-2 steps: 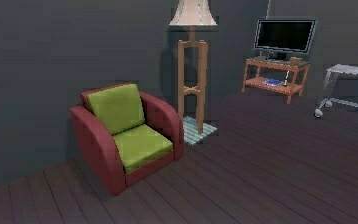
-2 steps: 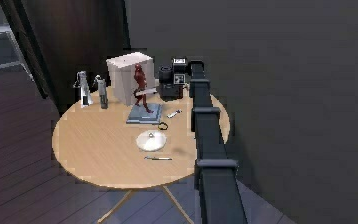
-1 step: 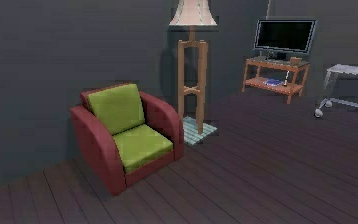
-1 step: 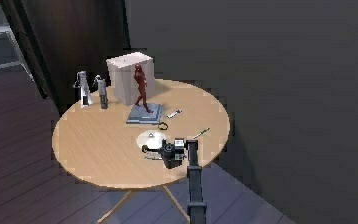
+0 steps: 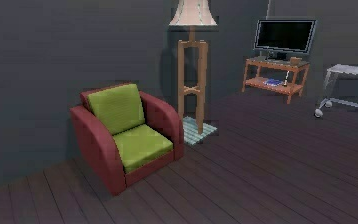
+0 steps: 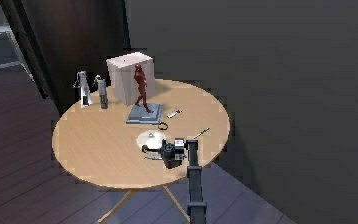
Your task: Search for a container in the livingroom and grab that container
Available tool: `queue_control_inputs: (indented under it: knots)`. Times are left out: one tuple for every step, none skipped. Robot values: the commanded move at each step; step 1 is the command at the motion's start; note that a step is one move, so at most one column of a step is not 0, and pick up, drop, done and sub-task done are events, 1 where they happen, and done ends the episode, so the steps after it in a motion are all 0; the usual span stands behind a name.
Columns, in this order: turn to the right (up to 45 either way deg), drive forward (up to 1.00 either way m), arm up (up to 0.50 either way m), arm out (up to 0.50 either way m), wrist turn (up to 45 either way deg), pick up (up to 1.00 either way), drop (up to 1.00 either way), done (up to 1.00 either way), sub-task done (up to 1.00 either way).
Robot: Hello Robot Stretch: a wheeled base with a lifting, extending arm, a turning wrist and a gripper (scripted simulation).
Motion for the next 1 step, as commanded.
queue_control_inputs:
  knots:
    - [0.0, 0.00, 0.10, 0.00, 0.0, 0.00, 0.00, 0.00, 0.00]
